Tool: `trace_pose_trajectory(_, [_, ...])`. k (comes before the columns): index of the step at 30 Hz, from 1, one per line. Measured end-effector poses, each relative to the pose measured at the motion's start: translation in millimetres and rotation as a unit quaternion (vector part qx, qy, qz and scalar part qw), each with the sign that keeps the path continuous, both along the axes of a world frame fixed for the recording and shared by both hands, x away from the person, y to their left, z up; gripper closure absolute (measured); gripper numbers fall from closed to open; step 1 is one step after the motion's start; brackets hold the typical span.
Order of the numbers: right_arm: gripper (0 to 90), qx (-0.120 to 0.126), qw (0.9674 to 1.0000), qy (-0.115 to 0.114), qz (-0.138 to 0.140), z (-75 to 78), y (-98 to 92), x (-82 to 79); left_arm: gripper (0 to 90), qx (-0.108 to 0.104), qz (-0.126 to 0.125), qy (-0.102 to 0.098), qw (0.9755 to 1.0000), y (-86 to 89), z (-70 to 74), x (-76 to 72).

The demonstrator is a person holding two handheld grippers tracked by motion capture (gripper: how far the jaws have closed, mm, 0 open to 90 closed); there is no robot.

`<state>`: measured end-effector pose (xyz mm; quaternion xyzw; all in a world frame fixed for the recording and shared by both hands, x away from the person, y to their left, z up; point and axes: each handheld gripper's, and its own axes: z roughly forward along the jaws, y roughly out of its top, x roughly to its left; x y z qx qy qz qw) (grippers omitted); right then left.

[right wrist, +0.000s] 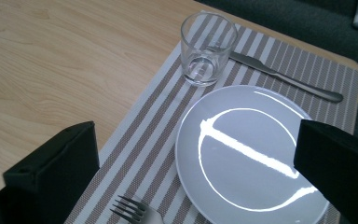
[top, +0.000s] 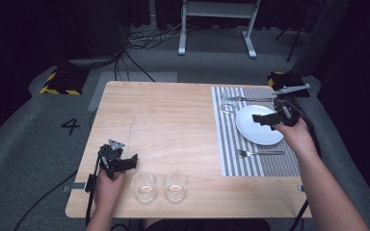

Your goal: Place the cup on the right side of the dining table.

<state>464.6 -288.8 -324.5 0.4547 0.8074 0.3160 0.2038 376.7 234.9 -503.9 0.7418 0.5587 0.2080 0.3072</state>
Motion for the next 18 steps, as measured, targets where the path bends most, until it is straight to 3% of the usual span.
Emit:
trace_pose_trajectory(1, [0.8, 0.005, 0.9999, -0.013, 0.003, 3.0, -3.7, -10.1, 16.2, 0.0, 0.0, 0.0, 1.0, 0.0, 0.0, 0.0])
trace_pose_trajectory(3, [0.8, 0.013, 0.9997, -0.018, 0.005, 3.5, -7.9, -19.6, 16.2, 0.0, 0.0, 0.0, 1.0, 0.0, 0.0, 0.0])
trace_pose_trajectory(10, [1.1, 0.02, 0.9996, -0.011, 0.017, -0.9, -15.5, -42.7, 16.2, 0.0, 0.0, 0.0, 1.0, 0.0, 0.0, 0.0])
trace_pose_trajectory(13, [1.1, 0.012, 0.9996, -0.008, 0.025, -5.2, -18.8, -55.3, 16.2, 0.0, 0.0, 0.0, 1.0, 0.0, 0.0, 0.0])
trace_pose_trajectory(18, [1.2, 0.012, 0.9991, -0.015, 0.039, -13.9, -23.7, -69.2, 16.2, 0.0, 0.0, 0.0, 1.0, 0.0, 0.0, 0.0])
